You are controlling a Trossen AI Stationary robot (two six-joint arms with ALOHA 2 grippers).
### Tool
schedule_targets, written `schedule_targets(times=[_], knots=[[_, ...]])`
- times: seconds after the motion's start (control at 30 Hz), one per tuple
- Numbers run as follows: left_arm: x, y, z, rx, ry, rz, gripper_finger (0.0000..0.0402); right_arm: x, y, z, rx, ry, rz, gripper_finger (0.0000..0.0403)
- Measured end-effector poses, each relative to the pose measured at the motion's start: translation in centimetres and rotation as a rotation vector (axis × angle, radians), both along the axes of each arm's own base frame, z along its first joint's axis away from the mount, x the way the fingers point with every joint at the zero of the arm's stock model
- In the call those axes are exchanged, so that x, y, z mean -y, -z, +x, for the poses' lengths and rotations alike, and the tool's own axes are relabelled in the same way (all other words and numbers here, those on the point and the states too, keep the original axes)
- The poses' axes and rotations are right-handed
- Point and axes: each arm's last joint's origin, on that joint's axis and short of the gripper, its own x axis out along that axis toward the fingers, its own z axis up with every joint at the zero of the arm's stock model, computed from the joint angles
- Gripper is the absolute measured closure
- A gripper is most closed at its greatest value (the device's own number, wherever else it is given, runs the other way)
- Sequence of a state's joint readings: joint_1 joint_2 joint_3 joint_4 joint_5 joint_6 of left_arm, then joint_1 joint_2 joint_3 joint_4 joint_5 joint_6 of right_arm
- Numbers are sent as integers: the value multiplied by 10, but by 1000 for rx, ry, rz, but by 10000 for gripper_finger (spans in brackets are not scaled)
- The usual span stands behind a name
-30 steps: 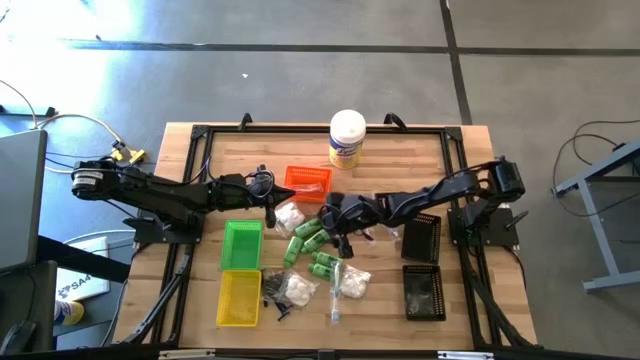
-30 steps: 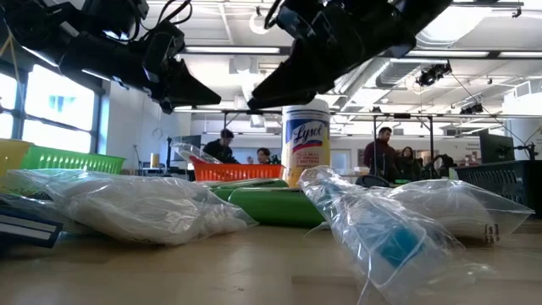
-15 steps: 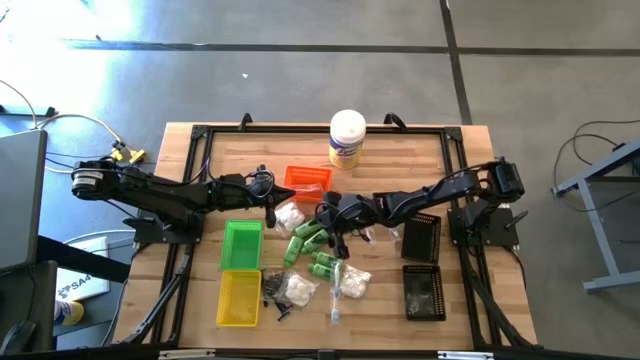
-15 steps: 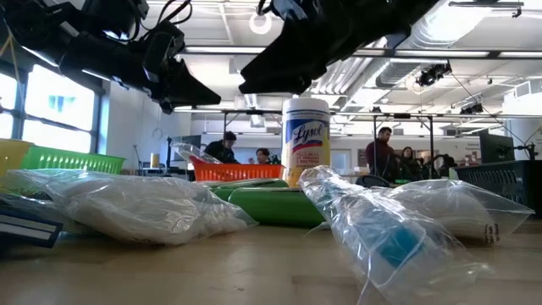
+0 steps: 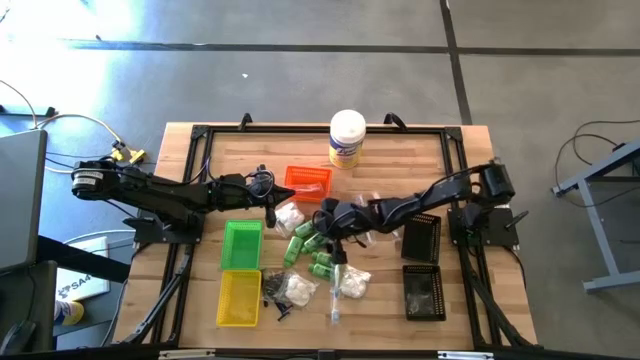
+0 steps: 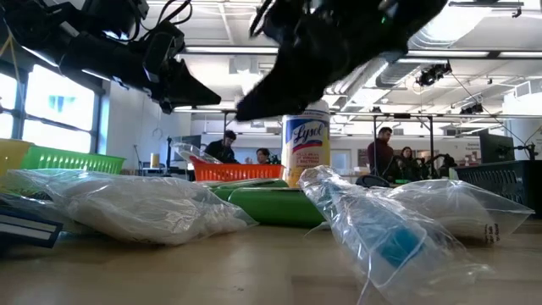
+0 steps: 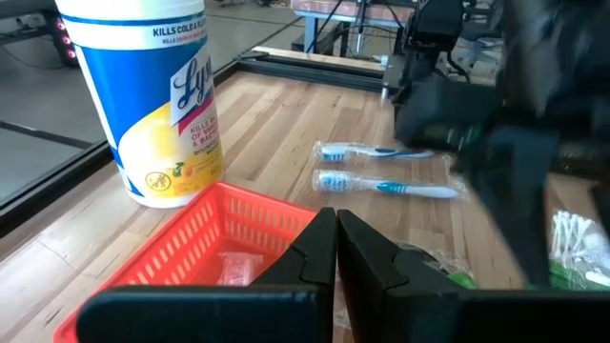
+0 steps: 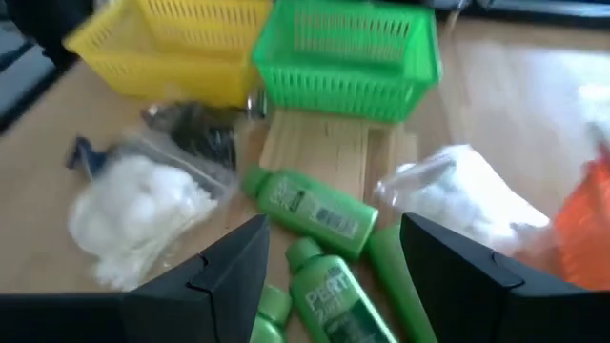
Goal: Pick & Place Travel size toiletries
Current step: Put the green shampoo into the top black bin
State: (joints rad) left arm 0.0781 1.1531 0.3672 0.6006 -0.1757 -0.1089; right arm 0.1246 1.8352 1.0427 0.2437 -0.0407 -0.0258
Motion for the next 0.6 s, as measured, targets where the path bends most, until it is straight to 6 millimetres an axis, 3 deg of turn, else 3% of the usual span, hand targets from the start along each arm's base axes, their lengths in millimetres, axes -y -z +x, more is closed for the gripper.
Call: schedule_targets(times=[0.1, 0.6], knots=[[0, 0, 0, 1, -1, 0, 394, 1, 14, 3, -29, 1, -4, 172], [0, 0, 0, -1, -3, 5, 394, 16, 33, 1, -157, -17, 9, 172]])
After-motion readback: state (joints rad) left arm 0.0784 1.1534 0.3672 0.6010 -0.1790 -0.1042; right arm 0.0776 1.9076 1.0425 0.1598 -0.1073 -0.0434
